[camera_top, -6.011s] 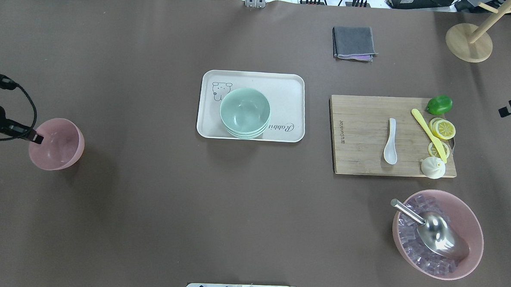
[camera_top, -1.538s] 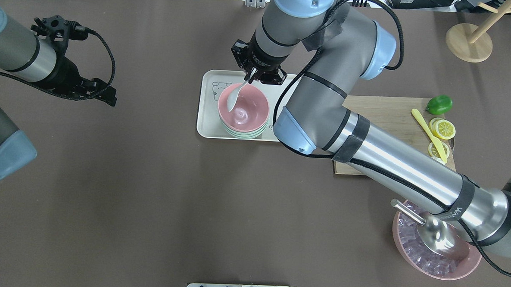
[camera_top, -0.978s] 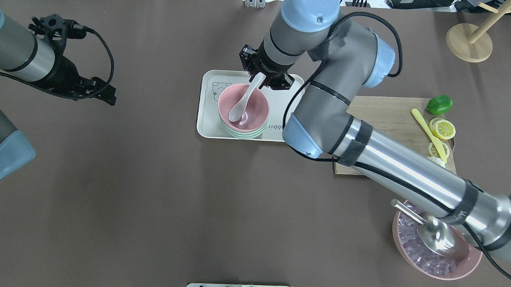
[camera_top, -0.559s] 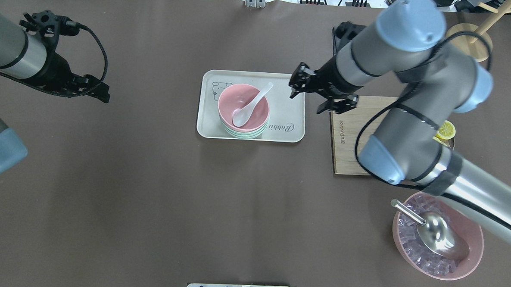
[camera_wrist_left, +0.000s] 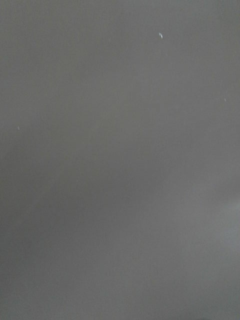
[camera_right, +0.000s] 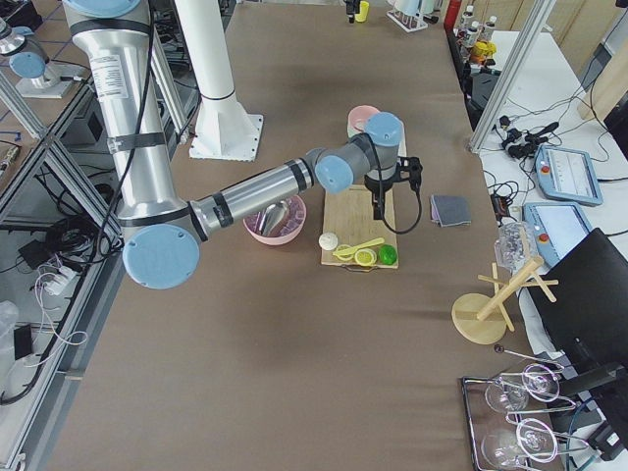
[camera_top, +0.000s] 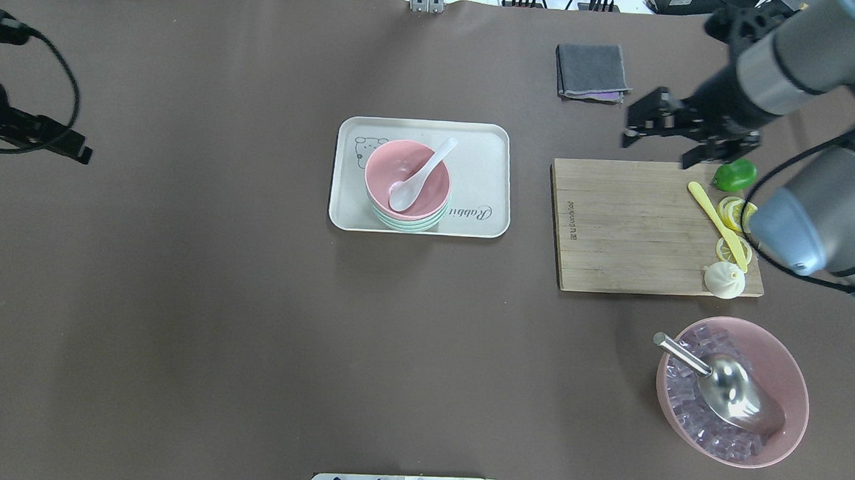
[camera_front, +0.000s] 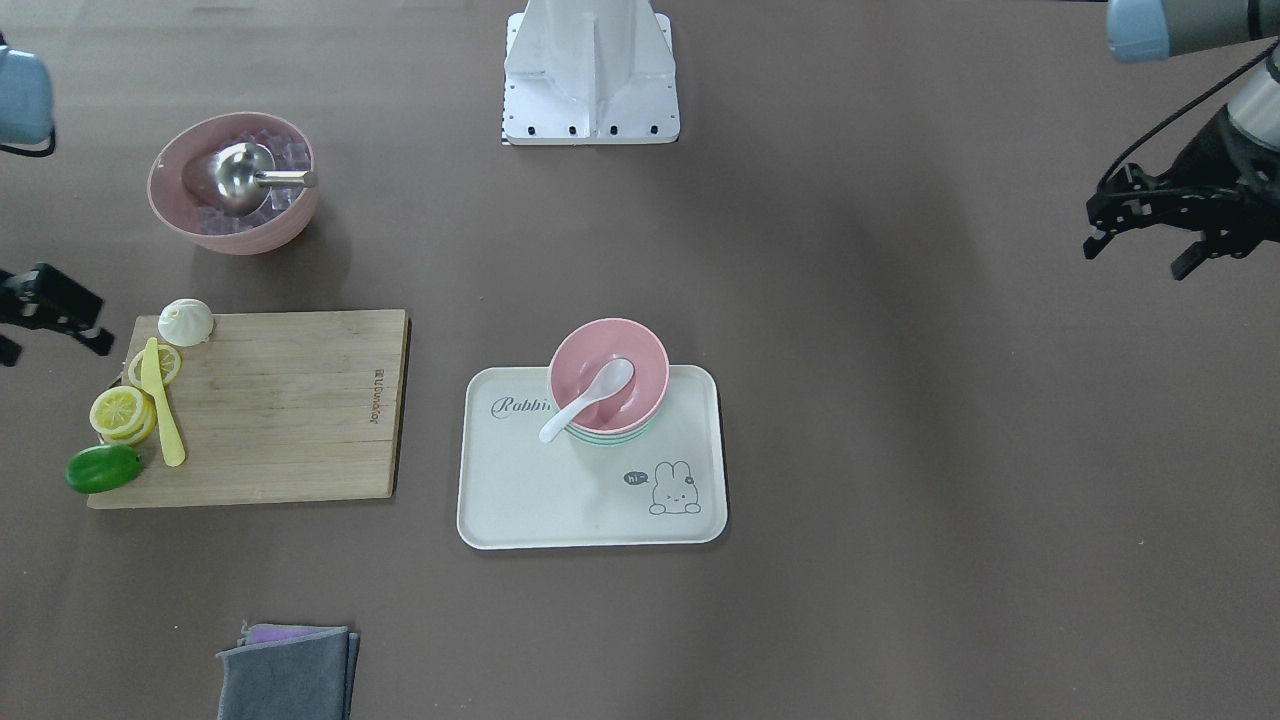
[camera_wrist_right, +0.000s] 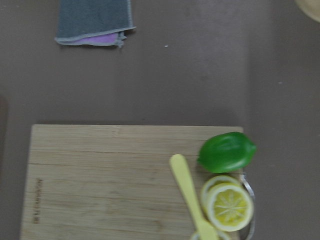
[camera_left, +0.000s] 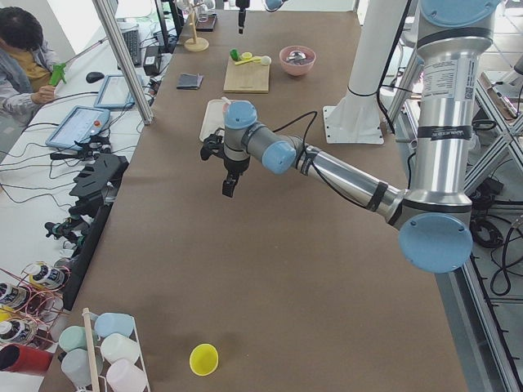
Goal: Stack pink bowl on green and place spoon
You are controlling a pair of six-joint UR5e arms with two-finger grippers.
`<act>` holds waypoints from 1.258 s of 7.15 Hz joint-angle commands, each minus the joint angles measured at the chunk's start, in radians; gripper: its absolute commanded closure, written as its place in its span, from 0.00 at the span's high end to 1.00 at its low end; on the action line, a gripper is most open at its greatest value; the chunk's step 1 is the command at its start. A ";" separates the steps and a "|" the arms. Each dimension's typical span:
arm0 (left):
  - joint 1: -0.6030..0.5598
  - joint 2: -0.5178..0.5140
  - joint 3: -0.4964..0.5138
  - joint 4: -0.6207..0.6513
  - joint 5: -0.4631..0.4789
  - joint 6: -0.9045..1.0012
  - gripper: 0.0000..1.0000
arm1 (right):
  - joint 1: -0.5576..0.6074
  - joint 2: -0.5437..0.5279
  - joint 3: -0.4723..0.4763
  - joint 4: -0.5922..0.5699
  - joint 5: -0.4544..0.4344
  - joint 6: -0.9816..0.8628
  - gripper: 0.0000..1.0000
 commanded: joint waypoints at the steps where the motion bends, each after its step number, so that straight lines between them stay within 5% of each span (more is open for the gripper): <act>1: -0.123 0.164 0.037 -0.007 -0.086 0.151 0.98 | 0.182 -0.054 -0.113 -0.076 0.015 -0.423 1.00; 9: -0.151 0.164 0.112 -0.031 -0.090 0.140 0.98 | 0.231 -0.107 -0.124 -0.069 0.018 -0.532 1.00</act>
